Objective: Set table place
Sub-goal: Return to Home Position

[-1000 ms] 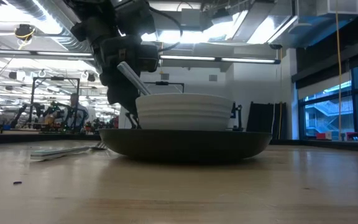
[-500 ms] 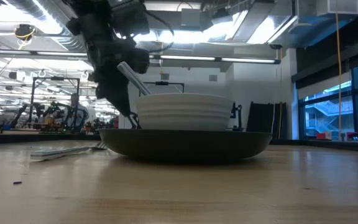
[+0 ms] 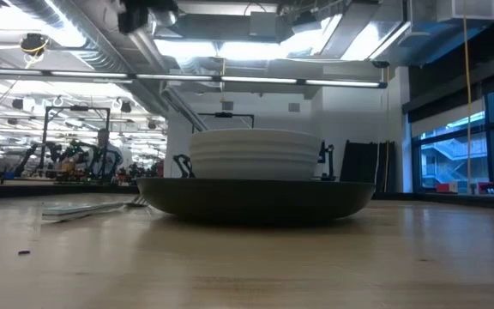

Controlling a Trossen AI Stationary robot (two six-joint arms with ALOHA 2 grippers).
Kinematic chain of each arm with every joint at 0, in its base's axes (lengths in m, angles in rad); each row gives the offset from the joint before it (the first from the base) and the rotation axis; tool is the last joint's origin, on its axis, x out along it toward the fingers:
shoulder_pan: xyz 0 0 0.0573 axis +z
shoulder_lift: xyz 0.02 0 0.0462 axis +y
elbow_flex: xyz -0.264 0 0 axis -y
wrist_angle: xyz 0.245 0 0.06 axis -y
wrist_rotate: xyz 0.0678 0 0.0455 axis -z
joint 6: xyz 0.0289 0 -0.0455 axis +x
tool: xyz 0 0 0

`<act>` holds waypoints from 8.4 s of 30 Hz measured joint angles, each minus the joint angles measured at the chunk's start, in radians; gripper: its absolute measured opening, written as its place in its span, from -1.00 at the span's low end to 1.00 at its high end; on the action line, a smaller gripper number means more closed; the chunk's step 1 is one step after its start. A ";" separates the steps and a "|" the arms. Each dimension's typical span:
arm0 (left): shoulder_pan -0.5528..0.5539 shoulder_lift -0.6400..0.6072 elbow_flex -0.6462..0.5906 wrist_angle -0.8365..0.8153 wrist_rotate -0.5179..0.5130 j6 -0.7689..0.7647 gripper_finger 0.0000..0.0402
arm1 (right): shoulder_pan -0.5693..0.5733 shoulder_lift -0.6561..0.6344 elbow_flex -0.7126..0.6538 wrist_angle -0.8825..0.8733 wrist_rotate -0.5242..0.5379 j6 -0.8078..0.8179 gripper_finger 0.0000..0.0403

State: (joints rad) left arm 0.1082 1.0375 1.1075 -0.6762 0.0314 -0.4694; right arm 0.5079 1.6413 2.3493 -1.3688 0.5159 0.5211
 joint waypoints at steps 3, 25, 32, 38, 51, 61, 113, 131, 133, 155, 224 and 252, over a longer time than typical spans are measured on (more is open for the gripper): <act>0.000 -0.080 0.035 -0.001 -0.002 0.006 -1.00 | 0.000 0.000 0.000 0.010 0.020 -0.018 -0.71; -0.024 -0.464 0.049 0.059 -0.072 0.120 -1.00 | 0.152 -0.103 0.000 0.080 0.135 -0.246 -0.71; -0.024 -0.471 0.049 0.058 -0.072 0.140 -1.00 | 0.032 -0.121 0.000 0.313 -0.218 -0.518 -0.71; -0.024 -0.471 0.049 0.058 -0.072 0.137 -1.00 | -0.135 -0.120 -0.049 0.306 -0.193 -0.469 -0.71; -0.024 -0.551 0.048 0.060 -0.072 0.113 -1.00 | -0.463 -0.295 -0.388 0.560 -0.534 -0.478 -0.71; -0.023 -0.573 0.011 -0.057 -0.178 0.128 -1.00 | -0.479 -0.595 -0.970 0.986 -0.537 -0.363 -0.71; -0.023 -1.034 -1.073 0.973 -0.036 0.057 -1.00 | -0.480 -1.365 -2.268 1.950 -0.467 -0.264 -0.71; -0.023 -1.033 -1.100 0.855 -0.079 0.027 -1.00 | -0.480 -1.372 -2.343 1.982 -0.465 -0.236 -0.71; -0.024 -1.033 -1.100 0.848 -0.086 0.030 -1.00 | -0.480 -1.371 -2.343 1.949 -0.465 -0.238 -0.71; -0.023 -1.033 -1.099 0.755 -0.093 0.007 -1.00 | -0.479 -1.371 -2.343 1.746 -0.501 -0.160 -0.71; -0.024 -1.033 -1.099 0.759 -0.093 0.008 -1.00 | -0.477 -1.616 -2.329 1.408 -1.033 -0.268 -0.71; -0.024 -1.033 -1.099 0.759 -0.093 0.008 -1.00 | -0.477 -1.616 -2.329 1.408 -1.033 -0.265 -0.71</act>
State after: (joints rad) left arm 0.0845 0.0044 0.0086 0.0830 -0.0612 -0.4610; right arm 0.0311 0.0257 0.0207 0.0391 -0.5167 0.2565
